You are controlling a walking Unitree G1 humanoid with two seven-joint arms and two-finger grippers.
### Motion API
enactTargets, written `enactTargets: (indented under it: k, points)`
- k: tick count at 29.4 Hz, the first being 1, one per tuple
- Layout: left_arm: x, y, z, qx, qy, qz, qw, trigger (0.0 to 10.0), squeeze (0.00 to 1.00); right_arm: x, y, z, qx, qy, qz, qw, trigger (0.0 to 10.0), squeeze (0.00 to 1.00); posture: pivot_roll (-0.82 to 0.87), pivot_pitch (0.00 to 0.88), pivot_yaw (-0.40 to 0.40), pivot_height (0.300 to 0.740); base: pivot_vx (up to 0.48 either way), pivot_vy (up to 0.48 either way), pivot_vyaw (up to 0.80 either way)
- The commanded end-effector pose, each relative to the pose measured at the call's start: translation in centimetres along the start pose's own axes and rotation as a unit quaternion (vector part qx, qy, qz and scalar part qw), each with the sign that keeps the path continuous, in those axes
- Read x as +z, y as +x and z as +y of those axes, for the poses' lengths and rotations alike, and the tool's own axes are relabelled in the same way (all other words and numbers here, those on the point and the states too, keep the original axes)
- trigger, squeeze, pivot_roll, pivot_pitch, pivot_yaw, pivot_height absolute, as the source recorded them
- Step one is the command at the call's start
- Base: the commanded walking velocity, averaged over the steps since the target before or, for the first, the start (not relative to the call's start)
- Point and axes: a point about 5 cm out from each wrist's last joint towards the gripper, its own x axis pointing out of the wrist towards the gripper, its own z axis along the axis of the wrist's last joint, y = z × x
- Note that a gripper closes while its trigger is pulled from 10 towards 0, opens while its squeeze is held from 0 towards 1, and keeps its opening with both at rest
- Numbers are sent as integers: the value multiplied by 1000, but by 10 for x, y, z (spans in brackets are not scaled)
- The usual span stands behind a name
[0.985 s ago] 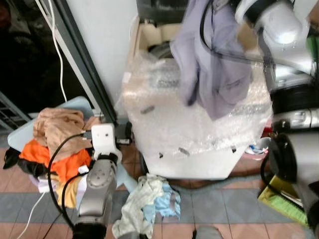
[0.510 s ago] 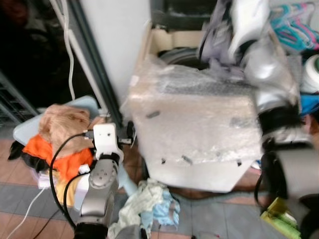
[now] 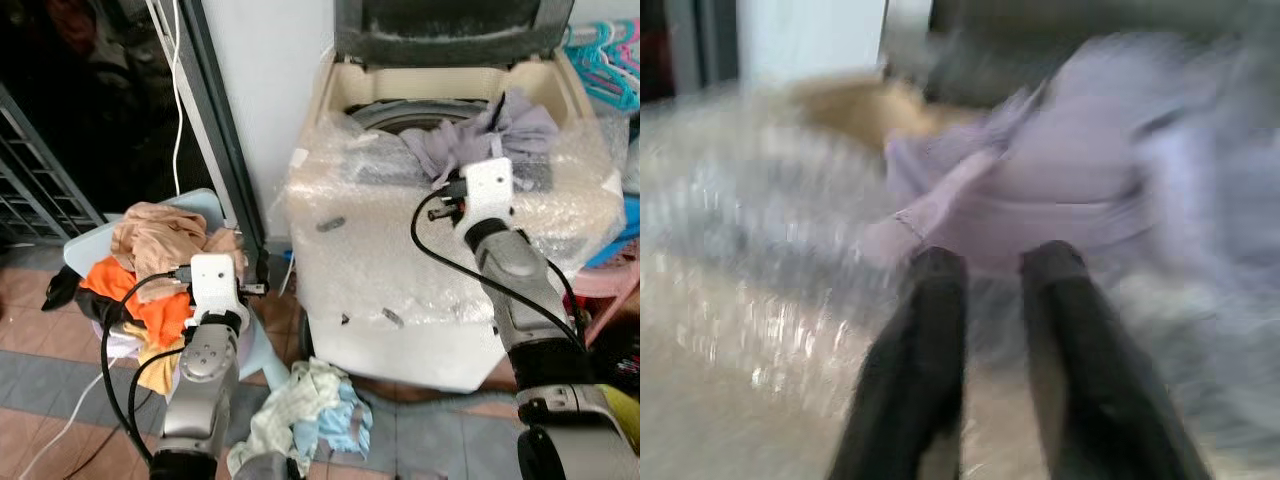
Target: Clothes washing
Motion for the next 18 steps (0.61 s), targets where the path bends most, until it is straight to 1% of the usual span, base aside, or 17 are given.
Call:
enactTargets:
  k: [1, 2, 3, 5, 6, 8, 9, 10, 11, 12, 13, 14, 15, 18]
  points:
    - [-2, 0, 1, 4, 5, 6, 1000, 10000, 0, 15, -5, 1, -13, -8, -34, 999, 10000, 1000, -121, 0, 119, 740, 0, 0, 0]
    - [-2, 0, 1, 3, 5, 6, 1000, 10000, 0, 15, -6, 1, -16, -10, -36, 999, 10000, 1000, -121, 0, 119, 740, 0, 0, 0]
    - [-1, 0, 1, 3, 6, 6, 1000, 10000, 0, 16, -12, 4, -12, -9, -41, 999, 10000, 1000, -121, 0, 121, 740, 0, 0, 0]
    - [-1, 0, 1, 3, 6, 6, 1000, 10000, 0, 15, -16, 5, -15, -3, -40, 999, 10000, 1000, -121, 0, 121, 740, 0, 0, 0]
    - [-1, 0, 1, 4, 6, 6, 1000, 10000, 0, 13, -22, 7, -15, 4, -37, 999, 10000, 1000, -123, 0, 121, 740, 0, 0, 0]
    - [-1, 0, 2, 6, 8, 6, 1000, 10000, 0, 11, -29, 9, -14, 6, -35, 999, 10000, 1000, -124, 0, 121, 740, 0, 0, 0]
    - [-1, -1, 2, 7, 10, 4, 1000, 10000, 0, 8, -36, 11, -10, 8, -31, 999, 10000, 1000, -125, 0, 122, 740, 0, 0, 0]
    - [1, -1, 2, 4, 18, -2, 1000, 10000, 0, 1, -50, 17, -2, 10, -23, 1000, 10000, 1000, -126, 0, 123, 740, 0, 0, 0]
    - [3, -1, 2, 1, 22, -8, 1000, 10000, 0, -3, -59, 21, 2, 11, -17, 1000, 10000, 1000, -125, 0, 124, 740, 0, 0, 0]
    - [3, -1, 2, 1, 22, -8, 1000, 10000, 0, -3, -59, 21, 2, 11, -17, 1000, 10000, 1000, -125, 0, 124, 740, 0, 0, 0]
    - [4, 0, 2, -1, 26, -11, 1000, 10000, 0, -5, -67, 24, 1, 14, -13, 1000, 10000, 1000, -126, 0, 126, 740, 0, 0, 0]
    - [4, 0, 2, -1, 26, -11, 1000, 10000, 0, -5, -67, 24, 1, 14, -13, 1000, 10000, 1000, -126, 0, 126, 740, 0, 0, 0]
    - [5, 0, 2, -2, 32, -12, 999, 10000, 0, -6, -73, 28, -2, 15, -8, 1000, 10000, 1000, -129, 0, 130, 740, 0, 0, 0]
    - [7, 2, 3, -1, 34, -17, 999, 10000, 0, -6, -79, 33, -1, 11, -4, 1000, 10000, 1000, -132, 0, 133, 740, 0, 0, 0]
